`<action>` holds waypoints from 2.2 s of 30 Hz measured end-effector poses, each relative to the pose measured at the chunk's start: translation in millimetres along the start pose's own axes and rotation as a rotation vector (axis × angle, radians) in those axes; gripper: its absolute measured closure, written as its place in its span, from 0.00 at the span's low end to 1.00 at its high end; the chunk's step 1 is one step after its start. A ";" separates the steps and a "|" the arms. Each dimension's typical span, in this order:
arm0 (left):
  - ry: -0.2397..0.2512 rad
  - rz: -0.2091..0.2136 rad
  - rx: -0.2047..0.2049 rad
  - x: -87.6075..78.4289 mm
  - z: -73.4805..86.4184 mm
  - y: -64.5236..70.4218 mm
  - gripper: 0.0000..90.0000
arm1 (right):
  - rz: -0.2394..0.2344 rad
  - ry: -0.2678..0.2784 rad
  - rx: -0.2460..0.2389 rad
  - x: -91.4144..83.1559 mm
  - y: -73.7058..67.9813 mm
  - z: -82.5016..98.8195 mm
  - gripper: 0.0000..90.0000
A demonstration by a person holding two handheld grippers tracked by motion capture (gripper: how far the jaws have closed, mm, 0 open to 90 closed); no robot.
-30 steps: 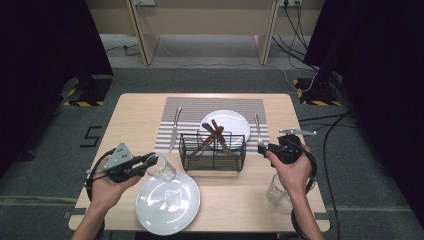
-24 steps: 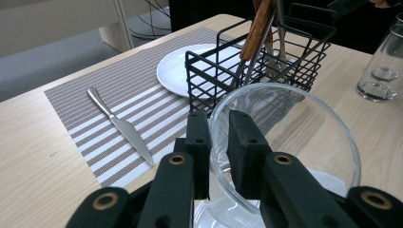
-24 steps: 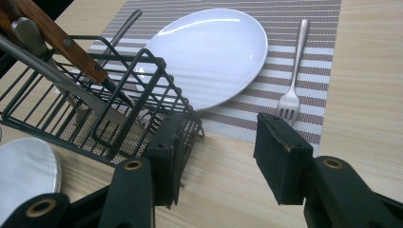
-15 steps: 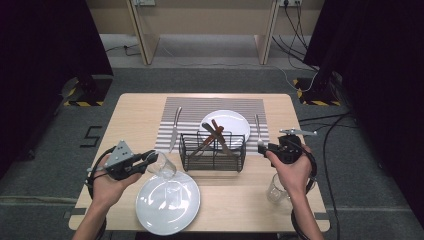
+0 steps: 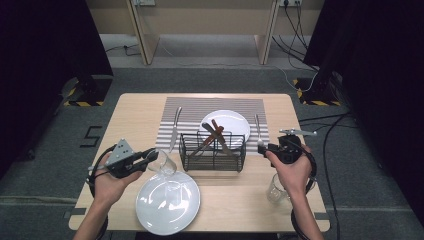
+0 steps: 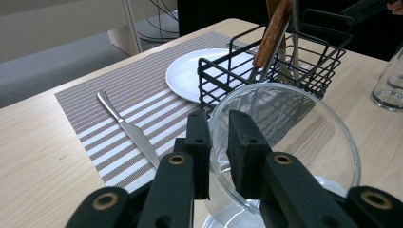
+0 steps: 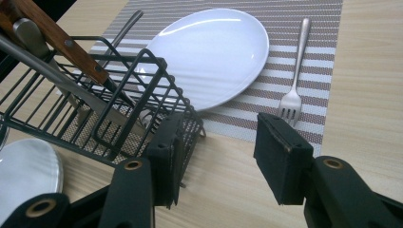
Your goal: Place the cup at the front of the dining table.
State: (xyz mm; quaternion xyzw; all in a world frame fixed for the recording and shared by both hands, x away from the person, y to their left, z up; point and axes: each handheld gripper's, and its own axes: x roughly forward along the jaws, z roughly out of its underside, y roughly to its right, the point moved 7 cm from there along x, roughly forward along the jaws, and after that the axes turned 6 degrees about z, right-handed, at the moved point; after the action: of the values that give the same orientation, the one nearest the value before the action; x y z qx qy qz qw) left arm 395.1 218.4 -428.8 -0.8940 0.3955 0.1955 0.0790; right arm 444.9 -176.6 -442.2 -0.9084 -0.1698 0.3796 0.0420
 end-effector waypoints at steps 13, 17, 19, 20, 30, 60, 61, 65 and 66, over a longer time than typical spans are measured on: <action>-0.004 -0.005 0.000 5.2 -1.5 -4.4 0.88 | -0.004 0.001 0.005 -0.5 0.7 0.0 0.59; -0.001 -0.009 0.002 6.2 -2.8 -5.3 0.88 | -0.004 0.001 0.006 -0.5 0.5 0.1 0.59; -0.003 -0.011 0.004 6.7 -3.2 -5.3 0.88 | -0.006 0.001 0.006 -0.1 0.2 0.2 0.59; -0.003 -0.011 0.005 7.0 -3.3 -5.3 0.88 | -0.005 0.001 0.003 0.2 0.3 0.3 0.59; -0.009 -0.020 0.002 9.3 -3.4 -7.8 0.88 | -0.005 0.003 0.006 -0.3 0.8 0.3 0.59; -0.005 -0.042 -0.011 13.7 -5.5 -18.8 0.88 | -0.004 0.000 0.008 -0.1 1.7 1.1 0.59; -0.005 -0.042 -0.010 13.9 -5.6 -19.0 0.88 | -0.004 -0.001 0.009 0.0 1.5 1.2 0.59; -0.004 -0.042 -0.010 14.7 -6.2 -20.0 0.88 | -0.004 -0.002 0.007 0.4 1.3 1.5 0.59; -0.004 -0.043 -0.011 15.0 -6.3 -20.4 0.88 | -0.003 -0.001 0.006 0.4 1.4 1.4 0.59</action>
State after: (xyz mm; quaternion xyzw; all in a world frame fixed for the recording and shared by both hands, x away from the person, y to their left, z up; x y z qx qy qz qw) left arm 421.1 220.2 -429.5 -0.9023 0.3751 0.1975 0.0790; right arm 444.5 -177.8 -443.8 -0.9078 -0.1704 0.3806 0.0451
